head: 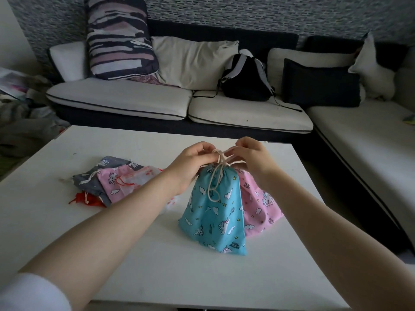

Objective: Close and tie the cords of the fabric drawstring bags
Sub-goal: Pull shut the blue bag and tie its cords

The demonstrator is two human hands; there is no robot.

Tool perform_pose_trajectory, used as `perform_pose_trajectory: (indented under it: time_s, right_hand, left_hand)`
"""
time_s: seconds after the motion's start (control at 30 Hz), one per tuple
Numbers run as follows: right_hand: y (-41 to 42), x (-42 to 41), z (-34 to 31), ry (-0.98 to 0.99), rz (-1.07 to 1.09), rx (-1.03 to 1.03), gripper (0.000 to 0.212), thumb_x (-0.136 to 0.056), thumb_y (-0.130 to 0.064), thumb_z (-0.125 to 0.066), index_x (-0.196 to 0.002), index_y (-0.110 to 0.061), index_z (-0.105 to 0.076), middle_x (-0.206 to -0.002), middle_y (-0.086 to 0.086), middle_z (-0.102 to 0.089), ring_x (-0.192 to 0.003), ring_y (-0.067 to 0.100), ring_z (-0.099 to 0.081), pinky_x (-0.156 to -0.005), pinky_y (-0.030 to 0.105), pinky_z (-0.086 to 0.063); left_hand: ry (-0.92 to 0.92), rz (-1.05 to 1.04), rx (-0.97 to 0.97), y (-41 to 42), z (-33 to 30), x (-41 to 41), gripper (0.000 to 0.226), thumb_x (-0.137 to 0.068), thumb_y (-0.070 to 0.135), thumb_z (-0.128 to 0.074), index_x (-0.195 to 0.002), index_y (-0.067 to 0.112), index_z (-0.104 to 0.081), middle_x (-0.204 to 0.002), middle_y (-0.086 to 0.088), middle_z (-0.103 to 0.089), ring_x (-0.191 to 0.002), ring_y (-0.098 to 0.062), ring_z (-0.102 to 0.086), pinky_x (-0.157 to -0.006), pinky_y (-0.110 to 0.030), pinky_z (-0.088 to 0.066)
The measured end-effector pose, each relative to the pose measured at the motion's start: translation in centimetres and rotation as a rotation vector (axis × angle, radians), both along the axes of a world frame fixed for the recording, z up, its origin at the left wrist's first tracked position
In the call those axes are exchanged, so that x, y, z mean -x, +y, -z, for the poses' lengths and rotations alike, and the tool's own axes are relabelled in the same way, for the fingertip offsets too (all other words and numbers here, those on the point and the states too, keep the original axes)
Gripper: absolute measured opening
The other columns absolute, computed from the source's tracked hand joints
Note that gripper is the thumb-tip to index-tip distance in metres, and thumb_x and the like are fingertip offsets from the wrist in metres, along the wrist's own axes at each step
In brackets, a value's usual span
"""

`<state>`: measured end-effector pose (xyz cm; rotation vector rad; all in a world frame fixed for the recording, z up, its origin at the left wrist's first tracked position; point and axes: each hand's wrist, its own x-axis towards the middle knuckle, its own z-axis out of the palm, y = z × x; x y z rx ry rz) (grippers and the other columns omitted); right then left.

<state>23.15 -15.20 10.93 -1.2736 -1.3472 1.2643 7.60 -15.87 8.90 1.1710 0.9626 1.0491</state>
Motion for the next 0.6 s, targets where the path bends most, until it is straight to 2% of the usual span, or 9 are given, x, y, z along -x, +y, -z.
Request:
perform_pose_trajectory:
  time_s: [0.1, 0.17, 0.23, 0.27, 0.33, 0.43, 0.5, 0.53, 0.6]
  right_hand:
    - [-0.2, -0.1, -0.2, 0.205, 0.14, 0.068, 0.019, -0.092, 0.002, -0.044, -0.077, -0.01, -0.042, -0.074, 0.011, -0.062, -0.063, 0.019, -0.062, -0.062, 0.03, -0.054]
    - [0.2, -0.3, -0.2, 0.475, 0.227, 0.228, 0.015, -0.097, -0.008, -0.041, -0.082, -0.007, -0.044, -0.072, 0.011, -0.06, -0.059, 0.02, -0.063, -0.058, 0.029, -0.057]
    - [0.8, -0.8, -0.4, 0.72, 0.279, 0.36, 0.022, -0.099, -0.015, -0.038, -0.079, -0.008, -0.045, -0.058, 0.004, -0.05, -0.038, 0.011, -0.05, -0.038, 0.017, -0.043]
    - [1.3, -1.4, -0.3, 0.731, 0.299, 0.369, 0.024, -0.099, -0.017, -0.037, -0.077, -0.012, -0.045, -0.051, -0.001, -0.043, -0.03, 0.006, -0.037, -0.031, 0.015, -0.03]
    - [2.1, -2.5, -0.2, 0.502, 0.31, 0.266, 0.027, -0.1, -0.022, -0.036, -0.076, -0.017, -0.046, -0.041, -0.006, -0.036, -0.028, 0.004, -0.021, -0.03, 0.011, -0.014]
    - [1.8, -3.4, -0.2, 0.136, 0.215, 0.218, 0.035, -0.097, -0.026, -0.041, -0.067, -0.017, -0.056, -0.053, -0.002, -0.046, -0.034, 0.005, -0.027, -0.033, 0.013, -0.017]
    - [1.3, -3.2, -0.4, 0.232, 0.125, 0.269, 0.044, -0.098, -0.03, -0.035, -0.066, -0.015, -0.061, -0.066, 0.001, -0.059, -0.047, 0.009, -0.047, -0.045, 0.018, -0.034]
    - [1.0, -3.0, -0.6, 0.37, 0.075, 0.295, 0.053, -0.099, -0.037, -0.027, -0.067, -0.013, -0.062, -0.073, 0.003, -0.066, -0.062, 0.013, -0.058, -0.059, 0.024, -0.043]
    - [0.9, -2.6, -0.6, 0.67, 0.0, 0.335, 0.066, -0.098, -0.045, -0.014, -0.06, -0.013, -0.057, -0.075, 0.005, -0.07, -0.084, 0.02, -0.064, -0.085, 0.037, -0.043]
  left_hand:
    - [-0.141, 0.036, 0.044, -0.2, -0.1, -0.2, 0.02, -0.09, 0.004, -0.049, -0.073, 0.015, -0.054, -0.063, 0.001, -0.055, -0.062, -0.013, -0.056, -0.061, -0.022, -0.047]
    - [-0.203, 0.018, 0.072, -0.5, -0.1, -0.4, 0.021, -0.092, 0.003, -0.045, -0.074, 0.013, -0.05, -0.06, 0.0, -0.051, -0.056, -0.012, -0.055, -0.058, -0.021, -0.047]
    - [-0.247, -0.033, 0.111, -0.7, -0.1, -0.4, 0.021, -0.093, 0.004, -0.044, -0.074, 0.011, -0.049, -0.056, 0.001, -0.05, -0.052, -0.011, -0.054, -0.056, -0.021, -0.048]
    - [-0.247, -0.072, 0.123, -0.7, -0.1, -0.3, 0.021, -0.093, 0.005, -0.044, -0.074, 0.01, -0.05, -0.054, 0.001, -0.051, -0.051, -0.012, -0.053, -0.056, -0.022, -0.047]
    - [-0.213, -0.159, 0.127, -0.6, 0.1, -0.1, 0.019, -0.093, 0.008, -0.046, -0.075, 0.009, -0.052, -0.058, 0.0, -0.055, -0.055, -0.014, -0.054, -0.063, -0.026, -0.047]
    - [0.004, -0.29, 0.083, -0.2, 0.6, 0.1, 0.015, -0.092, 0.018, -0.052, -0.078, 0.015, -0.056, -0.074, -0.003, -0.061, -0.07, -0.019, -0.058, -0.075, -0.034, -0.048]
    - [0.133, -0.368, 0.03, 0.1, 0.8, 0.0, 0.015, -0.09, 0.02, -0.054, -0.076, 0.017, -0.057, -0.076, -0.001, -0.061, -0.072, -0.018, -0.057, -0.076, -0.035, -0.047]
    - [0.183, -0.409, 0.0, 0.3, 0.8, -0.1, 0.015, -0.089, 0.02, -0.054, -0.074, 0.017, -0.057, -0.076, 0.0, -0.061, -0.073, -0.017, -0.056, -0.076, -0.036, -0.047]
    - [0.268, -0.488, -0.058, 0.5, 0.9, -0.2, 0.012, -0.086, 0.017, -0.054, -0.075, 0.014, -0.056, -0.076, 0.001, -0.058, -0.074, -0.014, -0.053, -0.071, -0.033, -0.045]
